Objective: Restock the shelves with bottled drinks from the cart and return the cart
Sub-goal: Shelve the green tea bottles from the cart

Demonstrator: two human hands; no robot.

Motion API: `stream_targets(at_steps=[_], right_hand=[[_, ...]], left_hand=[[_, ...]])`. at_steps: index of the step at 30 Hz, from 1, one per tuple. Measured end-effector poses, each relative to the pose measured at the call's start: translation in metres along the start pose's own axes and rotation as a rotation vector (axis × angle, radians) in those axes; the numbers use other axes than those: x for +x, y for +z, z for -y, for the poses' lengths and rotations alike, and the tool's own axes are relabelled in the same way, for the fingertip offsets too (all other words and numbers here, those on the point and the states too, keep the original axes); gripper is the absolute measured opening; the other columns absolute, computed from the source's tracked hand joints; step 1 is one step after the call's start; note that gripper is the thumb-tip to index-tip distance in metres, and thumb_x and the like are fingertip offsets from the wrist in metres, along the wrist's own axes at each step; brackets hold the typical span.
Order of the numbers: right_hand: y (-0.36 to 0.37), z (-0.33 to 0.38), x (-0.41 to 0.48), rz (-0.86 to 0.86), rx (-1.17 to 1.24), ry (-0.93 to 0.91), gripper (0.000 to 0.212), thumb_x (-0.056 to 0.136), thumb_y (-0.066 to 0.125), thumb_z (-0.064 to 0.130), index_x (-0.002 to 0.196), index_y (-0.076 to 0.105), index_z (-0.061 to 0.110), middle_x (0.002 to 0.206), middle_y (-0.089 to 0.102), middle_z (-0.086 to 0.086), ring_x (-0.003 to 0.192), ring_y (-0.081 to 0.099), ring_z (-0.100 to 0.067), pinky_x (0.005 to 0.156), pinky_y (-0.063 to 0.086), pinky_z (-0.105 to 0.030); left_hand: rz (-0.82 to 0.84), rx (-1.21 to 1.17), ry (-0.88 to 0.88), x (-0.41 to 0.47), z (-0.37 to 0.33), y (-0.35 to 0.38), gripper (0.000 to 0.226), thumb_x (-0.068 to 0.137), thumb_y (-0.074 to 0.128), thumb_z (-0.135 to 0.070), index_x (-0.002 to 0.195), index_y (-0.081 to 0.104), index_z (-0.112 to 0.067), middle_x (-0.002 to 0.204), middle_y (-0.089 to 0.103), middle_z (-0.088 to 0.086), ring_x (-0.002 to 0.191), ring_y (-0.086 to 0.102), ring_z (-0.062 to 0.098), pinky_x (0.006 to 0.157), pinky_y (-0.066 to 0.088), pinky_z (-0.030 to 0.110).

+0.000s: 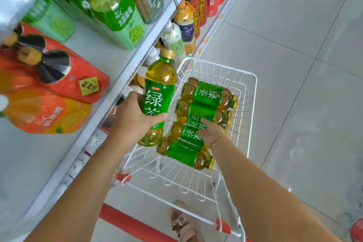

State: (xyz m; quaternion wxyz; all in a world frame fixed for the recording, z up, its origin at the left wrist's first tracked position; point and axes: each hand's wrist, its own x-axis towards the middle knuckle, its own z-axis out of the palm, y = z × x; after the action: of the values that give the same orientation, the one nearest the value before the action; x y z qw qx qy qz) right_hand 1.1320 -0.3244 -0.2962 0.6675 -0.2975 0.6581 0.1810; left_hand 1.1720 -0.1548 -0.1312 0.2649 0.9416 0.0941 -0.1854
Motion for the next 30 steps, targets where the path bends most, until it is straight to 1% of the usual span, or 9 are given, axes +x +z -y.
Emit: stream_targets(at_steps=[1,3,6,8,11,15,19,26,30], right_hand=[[0.009,-0.001,0.006,0.126,0.207,0.1,0.056,0.091,0.058,0.011,0.142,0.034,0.01,0.147,0.034,-0.012,0.131,0.042,-0.028,0.102,0.04,-0.029],[0.024,-0.007,0.004,0.236,0.274,0.06,0.057,0.089,0.062,0.014,0.139,0.037,0.007,0.146,0.035,-0.011,0.131,0.04,-0.028,0.109,0.036,-0.037],[0.042,-0.003,0.015,0.284,0.373,0.031,0.054,0.084,0.068,0.02,0.132,0.043,0.01,0.136,0.045,-0.015,0.124,0.047,-0.033,0.1,0.044,-0.042],[0.049,0.0,0.022,0.237,0.49,0.072,0.057,0.082,0.071,0.017,0.131,0.043,0.013,0.134,0.045,-0.016,0.12,0.048,-0.036,0.095,0.046,-0.046],[0.053,-0.007,0.026,0.11,0.4,-0.023,0.06,0.08,0.072,0.022,0.131,0.043,0.014,0.13,0.045,-0.01,0.114,0.052,-0.032,0.093,0.05,-0.045],[0.042,-0.024,-0.001,0.014,0.145,-0.226,0.048,0.081,0.07,0.025,0.122,0.05,0.011,0.101,0.056,-0.004,0.088,0.059,-0.018,0.077,0.052,-0.03],[0.03,-0.034,-0.055,0.018,-0.189,-0.642,0.046,0.076,0.076,0.022,0.113,0.052,0.011,0.099,0.061,-0.001,0.092,0.06,-0.019,0.087,0.051,-0.034],[0.029,-0.042,-0.192,0.435,-0.465,-1.249,0.05,0.067,0.083,0.017,0.108,0.053,0.013,0.097,0.068,0.005,0.086,0.067,-0.01,0.077,0.056,-0.027],[0.042,-0.06,-0.267,0.694,-0.394,-1.381,0.051,0.062,0.086,0.019,0.106,0.06,0.015,0.101,0.071,-0.004,0.092,0.069,-0.021,0.083,0.055,-0.045]], left_hand=[[-0.021,-0.021,-0.001,0.002,0.003,-0.003,0.059,0.06,0.083,-0.039,0.106,0.054,-0.014,0.098,0.062,-0.002,0.089,0.059,0.019,0.073,0.044,0.031],[-0.062,-0.067,-0.013,0.007,0.011,-0.007,0.062,0.058,0.083,-0.041,0.107,0.054,-0.016,0.1,0.063,-0.002,0.09,0.061,0.019,0.075,0.048,0.033],[-0.085,-0.138,-0.045,0.012,0.025,-0.006,0.066,0.052,0.083,-0.05,0.104,0.056,-0.02,0.098,0.066,-0.005,0.088,0.064,0.017,0.08,0.053,0.039],[-0.087,-0.162,-0.05,0.013,0.032,-0.006,0.071,0.045,0.078,-0.059,0.103,0.058,-0.023,0.096,0.067,-0.008,0.086,0.065,0.015,0.079,0.054,0.041],[-0.095,-0.182,-0.044,0.007,0.039,-0.007,0.067,0.051,0.081,-0.054,0.105,0.058,-0.02,0.098,0.066,-0.008,0.087,0.064,0.014,0.079,0.052,0.037],[-0.136,-0.235,-0.045,-0.006,0.045,-0.014,0.062,0.057,0.084,-0.042,0.106,0.055,-0.016,0.098,0.064,-0.007,0.087,0.062,0.014,0.073,0.047,0.03],[-0.192,-0.329,-0.045,-0.029,0.046,-0.033,0.059,0.059,0.085,-0.037,0.105,0.055,-0.015,0.095,0.065,-0.007,0.083,0.062,0.009,0.064,0.046,0.025],[-0.503,-0.469,-0.008,-0.101,0.055,-0.092,0.054,0.058,0.087,-0.026,0.098,0.052,-0.02,0.091,0.066,-0.011,0.082,0.064,0.002,0.07,0.049,0.02],[-0.74,-0.543,0.043,-0.146,0.067,-0.138,0.056,0.056,0.09,-0.017,0.093,0.051,-0.034,0.089,0.067,-0.015,0.081,0.067,0.006,0.074,0.053,0.026]])
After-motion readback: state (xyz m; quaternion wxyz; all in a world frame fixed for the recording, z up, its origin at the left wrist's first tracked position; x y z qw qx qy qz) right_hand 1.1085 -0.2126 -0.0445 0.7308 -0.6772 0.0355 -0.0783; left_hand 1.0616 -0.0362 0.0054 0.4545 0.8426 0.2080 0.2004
